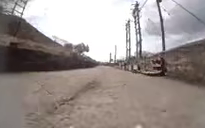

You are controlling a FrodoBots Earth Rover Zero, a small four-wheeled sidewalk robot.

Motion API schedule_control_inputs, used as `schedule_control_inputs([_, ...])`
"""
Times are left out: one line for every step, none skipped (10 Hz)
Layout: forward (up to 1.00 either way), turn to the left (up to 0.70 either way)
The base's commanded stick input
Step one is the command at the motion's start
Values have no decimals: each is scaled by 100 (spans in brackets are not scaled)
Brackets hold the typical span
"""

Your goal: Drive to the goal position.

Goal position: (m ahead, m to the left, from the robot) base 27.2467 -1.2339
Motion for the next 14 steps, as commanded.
schedule_control_inputs([100,0])
schedule_control_inputs([100,0])
schedule_control_inputs([100,0])
schedule_control_inputs([100,0])
schedule_control_inputs([100,0])
schedule_control_inputs([100,0])
schedule_control_inputs([100,0])
schedule_control_inputs([100,0])
schedule_control_inputs([100,0])
schedule_control_inputs([100,0])
schedule_control_inputs([100,0])
schedule_control_inputs([100,0])
schedule_control_inputs([100,0])
schedule_control_inputs([100,0])
